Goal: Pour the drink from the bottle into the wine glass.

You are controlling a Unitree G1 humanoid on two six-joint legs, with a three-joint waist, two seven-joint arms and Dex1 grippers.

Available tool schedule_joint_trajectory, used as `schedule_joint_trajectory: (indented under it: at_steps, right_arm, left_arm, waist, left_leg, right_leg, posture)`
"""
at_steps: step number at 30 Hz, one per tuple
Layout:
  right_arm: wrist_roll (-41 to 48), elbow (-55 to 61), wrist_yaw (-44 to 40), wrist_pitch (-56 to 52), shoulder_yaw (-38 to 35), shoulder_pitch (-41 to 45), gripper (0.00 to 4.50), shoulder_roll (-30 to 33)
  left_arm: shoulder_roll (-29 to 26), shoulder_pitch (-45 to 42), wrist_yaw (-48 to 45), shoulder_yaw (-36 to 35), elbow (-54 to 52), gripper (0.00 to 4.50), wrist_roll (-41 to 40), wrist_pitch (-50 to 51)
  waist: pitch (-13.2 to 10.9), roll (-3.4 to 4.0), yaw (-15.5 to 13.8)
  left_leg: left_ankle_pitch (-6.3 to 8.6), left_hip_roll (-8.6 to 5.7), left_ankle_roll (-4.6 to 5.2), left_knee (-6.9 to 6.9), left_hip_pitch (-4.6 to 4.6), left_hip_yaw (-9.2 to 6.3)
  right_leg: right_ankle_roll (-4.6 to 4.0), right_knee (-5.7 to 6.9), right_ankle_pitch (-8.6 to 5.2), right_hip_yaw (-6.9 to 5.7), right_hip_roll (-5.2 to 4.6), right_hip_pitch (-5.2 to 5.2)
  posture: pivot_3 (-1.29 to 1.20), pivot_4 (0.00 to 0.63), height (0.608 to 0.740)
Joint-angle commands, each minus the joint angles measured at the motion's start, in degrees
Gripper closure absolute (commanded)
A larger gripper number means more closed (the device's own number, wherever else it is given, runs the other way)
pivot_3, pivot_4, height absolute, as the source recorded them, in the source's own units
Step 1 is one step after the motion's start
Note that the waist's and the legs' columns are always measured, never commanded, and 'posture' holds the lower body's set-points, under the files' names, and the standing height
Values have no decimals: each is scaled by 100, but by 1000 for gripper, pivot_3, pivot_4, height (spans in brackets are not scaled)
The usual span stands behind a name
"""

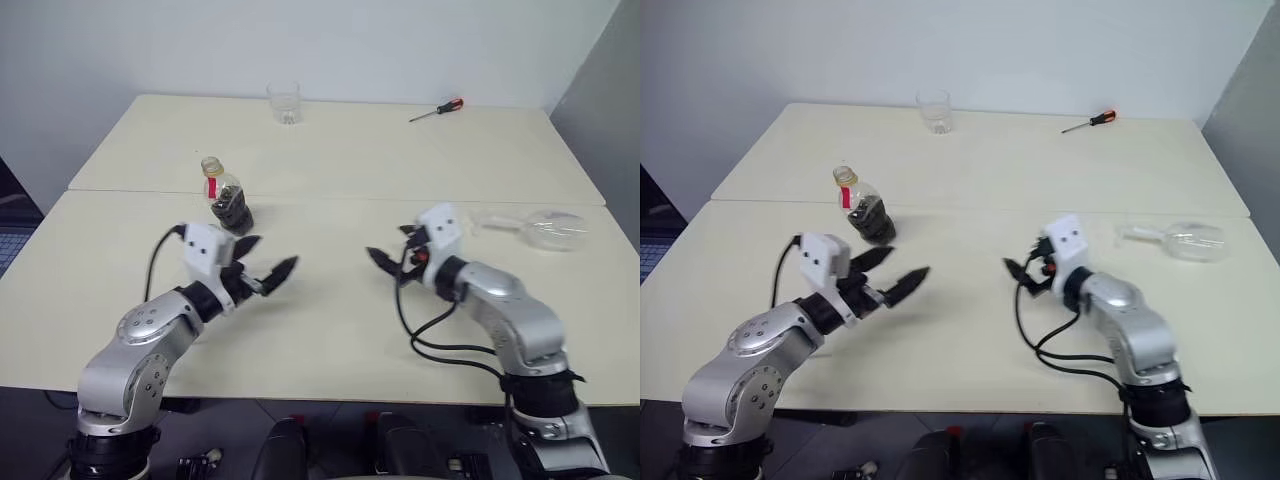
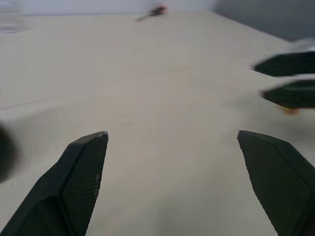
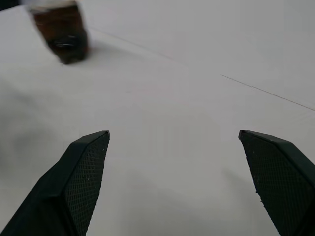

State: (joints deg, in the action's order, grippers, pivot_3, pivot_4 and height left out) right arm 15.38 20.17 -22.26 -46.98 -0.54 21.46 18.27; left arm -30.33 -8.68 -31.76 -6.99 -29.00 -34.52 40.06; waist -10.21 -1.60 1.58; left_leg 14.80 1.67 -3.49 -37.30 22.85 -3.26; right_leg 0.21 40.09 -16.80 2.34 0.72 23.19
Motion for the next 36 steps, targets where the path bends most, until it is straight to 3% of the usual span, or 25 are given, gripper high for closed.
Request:
schedule_joint_trajectory:
  at_steps: [1,9,17,27,36]
  right_arm:
    - [141,355,332,-199,-697,-100,0,59]
    - [997,-691,1855,-438,-2914,627,0,-1053]
    - [2526,-2155,3240,661,-4713,1850,0,-1938]
    - [3236,-3469,3515,2034,-4831,2257,0,-2034]
    - [3087,-5497,2991,3420,-4712,2892,0,-1508]
  left_arm:
    - [-197,-410,-581,364,-318,20,-375,150]
    - [179,-1431,-1379,1319,958,20,222,-675]
    - [705,-1852,-1553,1604,1758,20,664,-1307]
    - [932,-1900,-1524,1551,1958,20,872,-1490]
    - [1018,-2020,-1515,1543,2089,20,965,-1525]
  waist:
    - [0,0,10]
    - [2,8,50]
    - [2,12,29]
    - [3,18,35]
    - [4,23,39]
  left_leg:
    - [0,-2,0,1,-2,1]
    - [0,-3,0,25,-27,28]
    - [-1,-7,1,24,-14,29]
    - [-1,-5,2,25,-13,32]
    - [-2,-5,4,25,-14,34]
  right_leg:
    - [0,0,0,1,2,0]
    - [-3,3,0,16,22,-1]
    - [-4,-1,0,21,21,4]
    - [-4,0,0,23,19,4]
    - [-4,0,1,24,20,4]
  posture:
    - [0,150,740]
    - [0,150,740]
    - [0,150,740]
    - [0,150,740]
    - [0,150,740]
